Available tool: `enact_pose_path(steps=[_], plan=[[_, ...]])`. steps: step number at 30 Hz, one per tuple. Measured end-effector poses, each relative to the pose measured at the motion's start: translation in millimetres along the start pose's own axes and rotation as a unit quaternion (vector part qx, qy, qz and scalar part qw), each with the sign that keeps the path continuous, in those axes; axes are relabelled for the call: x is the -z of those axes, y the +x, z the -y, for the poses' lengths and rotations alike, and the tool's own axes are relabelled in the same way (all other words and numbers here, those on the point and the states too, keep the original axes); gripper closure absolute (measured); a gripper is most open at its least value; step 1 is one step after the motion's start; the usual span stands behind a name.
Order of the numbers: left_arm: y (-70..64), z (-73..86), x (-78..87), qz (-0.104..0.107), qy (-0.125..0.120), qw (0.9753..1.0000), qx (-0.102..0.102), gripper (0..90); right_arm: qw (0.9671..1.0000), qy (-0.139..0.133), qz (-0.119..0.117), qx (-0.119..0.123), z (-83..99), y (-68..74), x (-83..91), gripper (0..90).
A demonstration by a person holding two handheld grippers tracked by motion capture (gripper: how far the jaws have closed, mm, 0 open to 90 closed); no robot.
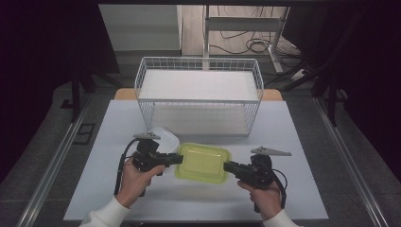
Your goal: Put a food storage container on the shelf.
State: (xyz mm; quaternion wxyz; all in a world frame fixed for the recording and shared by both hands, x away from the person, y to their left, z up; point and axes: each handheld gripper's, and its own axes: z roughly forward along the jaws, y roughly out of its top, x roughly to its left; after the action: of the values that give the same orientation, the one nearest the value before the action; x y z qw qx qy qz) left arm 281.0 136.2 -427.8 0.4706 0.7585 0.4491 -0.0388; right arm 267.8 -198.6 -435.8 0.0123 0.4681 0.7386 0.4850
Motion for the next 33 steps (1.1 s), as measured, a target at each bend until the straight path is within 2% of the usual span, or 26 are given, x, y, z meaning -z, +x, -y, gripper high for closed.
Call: enact_pose_path(steps=[11,15,18,20,33], plan=[[-12.4,-35.7,22.0,-0.011,-0.035,0.9989,-0.030,78.3,0.9987,-0.031,0.003,0.040,-39.0,12.8,13.5,78.9],[-16.9,-49.5,30.7,-0.014,-0.052,0.9978,-0.037,78.3,0.9969,-0.045,0.006,0.065,-58.8,19.5,19.3,78.9],[-17.3,-56.5,33.9,-0.016,-0.061,0.9971,-0.042,78.2,0.9960,-0.049,0.008,0.074,-66.1,21.2,20.8,78.8],[-16.5,-60.5,35.0,-0.016,-0.065,0.9969,-0.042,78.1,0.9951,-0.052,0.011,0.084,-73.2,22.0,21.1,78.8],[-7.1,-86.4,39.8,-0.017,-0.085,0.9955,-0.039,78.1,0.9926,-0.062,0.005,0.105,-107.6,18.0,15.4,78.9]])
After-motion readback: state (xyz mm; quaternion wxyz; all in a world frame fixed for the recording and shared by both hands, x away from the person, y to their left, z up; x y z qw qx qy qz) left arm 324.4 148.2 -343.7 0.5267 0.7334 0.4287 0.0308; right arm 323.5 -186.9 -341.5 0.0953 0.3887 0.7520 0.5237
